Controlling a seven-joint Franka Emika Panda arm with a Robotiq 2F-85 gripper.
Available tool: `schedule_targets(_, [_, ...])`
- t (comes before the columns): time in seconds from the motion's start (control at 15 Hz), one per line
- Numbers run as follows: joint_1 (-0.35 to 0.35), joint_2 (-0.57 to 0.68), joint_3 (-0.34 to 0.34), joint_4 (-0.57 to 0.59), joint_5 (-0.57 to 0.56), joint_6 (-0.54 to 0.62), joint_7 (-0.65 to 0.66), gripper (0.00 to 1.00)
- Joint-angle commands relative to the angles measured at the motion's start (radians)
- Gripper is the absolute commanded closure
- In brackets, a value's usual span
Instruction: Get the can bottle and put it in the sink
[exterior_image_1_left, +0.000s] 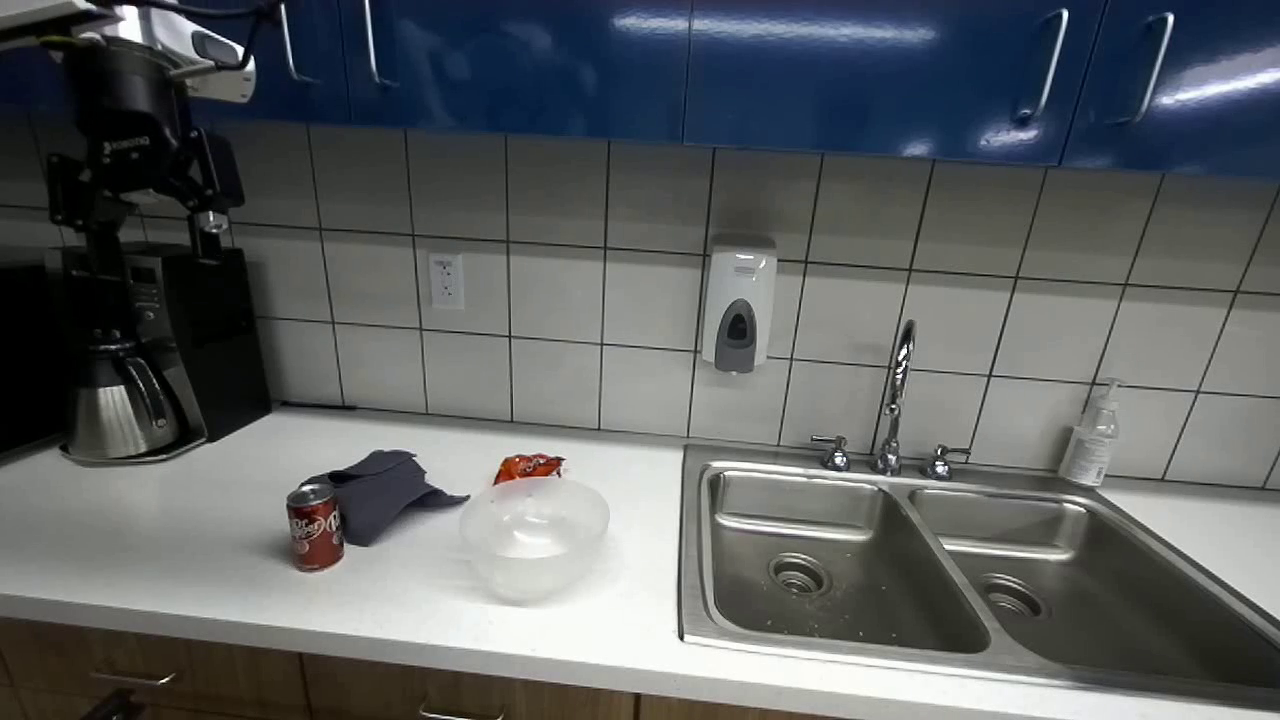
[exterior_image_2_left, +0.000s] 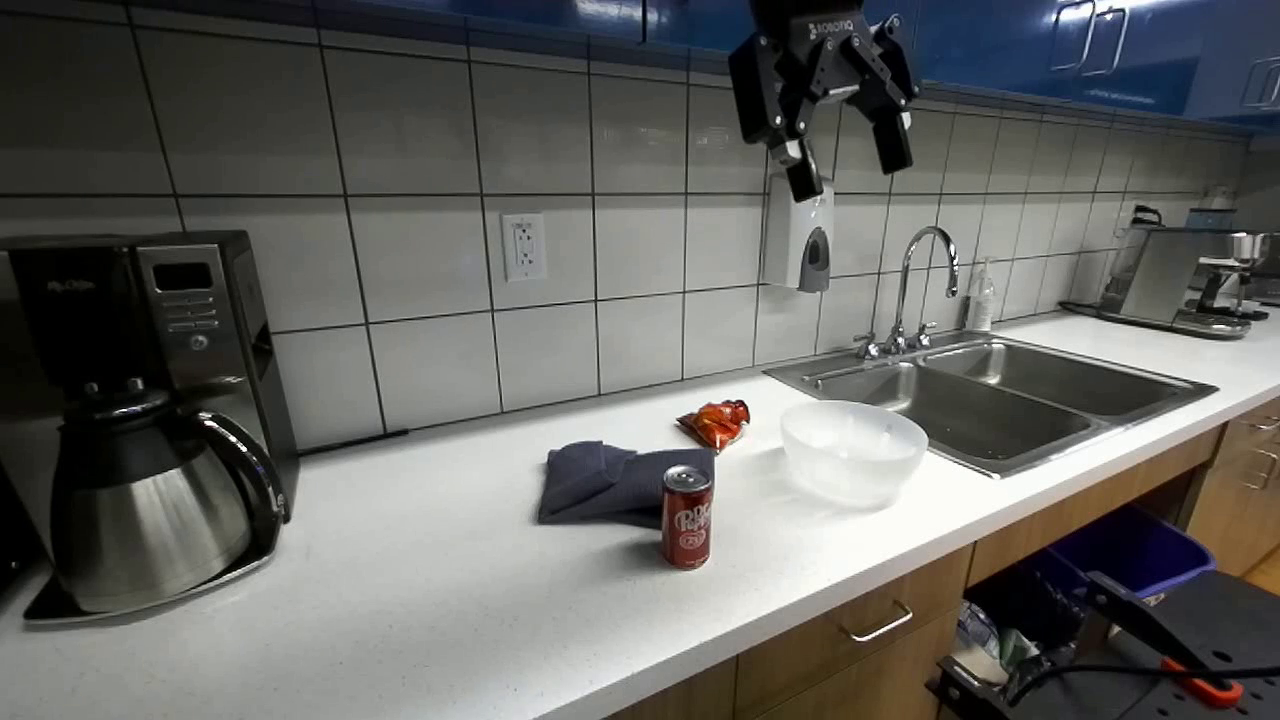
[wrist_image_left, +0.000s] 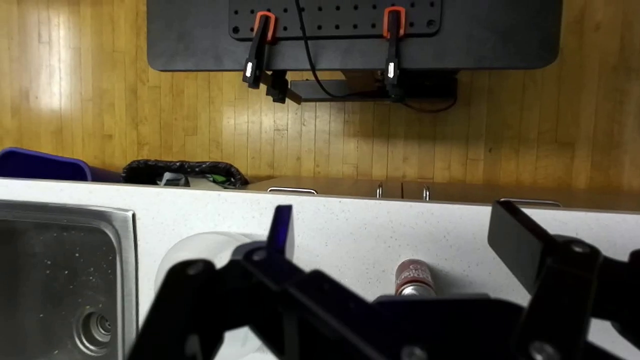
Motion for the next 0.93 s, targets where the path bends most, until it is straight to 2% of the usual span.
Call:
schedule_targets(0.0, [0.023,-0.011,0.009,-0.089,-0.035,0.041,0.055,0.00])
schedule_targets(0.4, [0.035,0.039,0.017,-0.210,-0.075,0.171,0.135,0.00])
schedule_targets(0.87, [0.026,0.156,-0.013,-0.227,-0.089,0.366,0.153,0.00])
